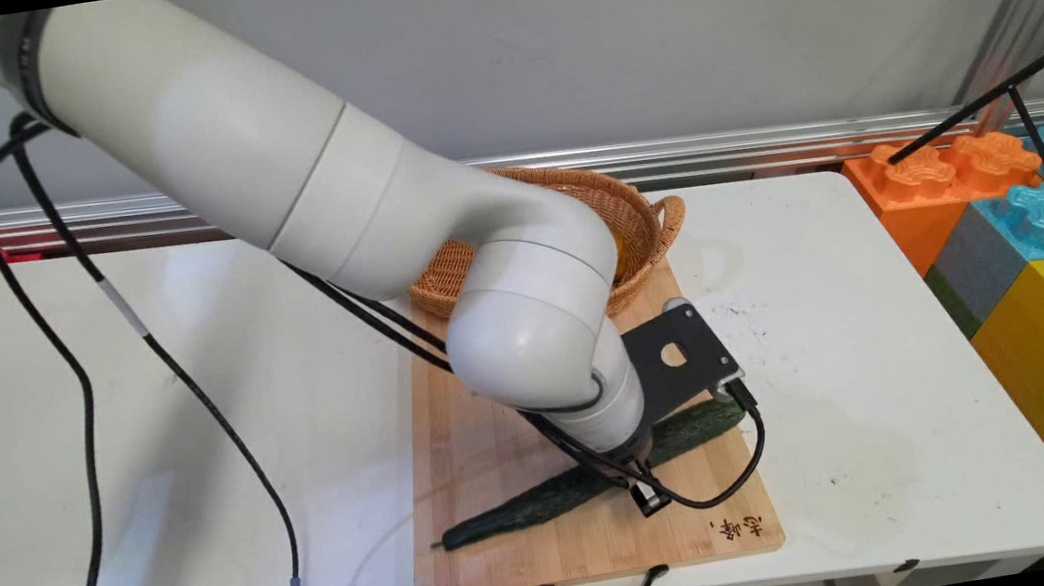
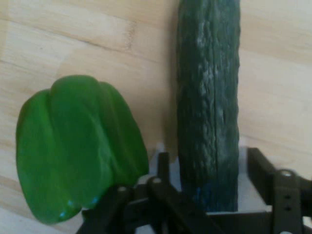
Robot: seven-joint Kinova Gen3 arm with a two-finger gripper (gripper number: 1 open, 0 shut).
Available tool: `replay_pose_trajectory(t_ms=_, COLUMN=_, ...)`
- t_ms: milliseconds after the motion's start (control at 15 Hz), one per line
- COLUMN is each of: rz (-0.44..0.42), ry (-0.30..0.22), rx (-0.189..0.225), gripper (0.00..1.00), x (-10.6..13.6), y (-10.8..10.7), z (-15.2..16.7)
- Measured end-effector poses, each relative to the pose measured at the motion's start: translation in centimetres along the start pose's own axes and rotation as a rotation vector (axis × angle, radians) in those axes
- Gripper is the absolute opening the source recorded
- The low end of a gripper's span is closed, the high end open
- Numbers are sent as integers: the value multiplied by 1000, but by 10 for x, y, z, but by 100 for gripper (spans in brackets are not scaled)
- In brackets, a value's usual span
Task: Place the picked object on the cutting board
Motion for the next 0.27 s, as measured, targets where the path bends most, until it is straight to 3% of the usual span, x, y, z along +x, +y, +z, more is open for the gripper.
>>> replay_pose_trajectory(t_ms=267, rz=-32, ry=8, rx=-22, gripper=100, x=5, y=-2, z=4)
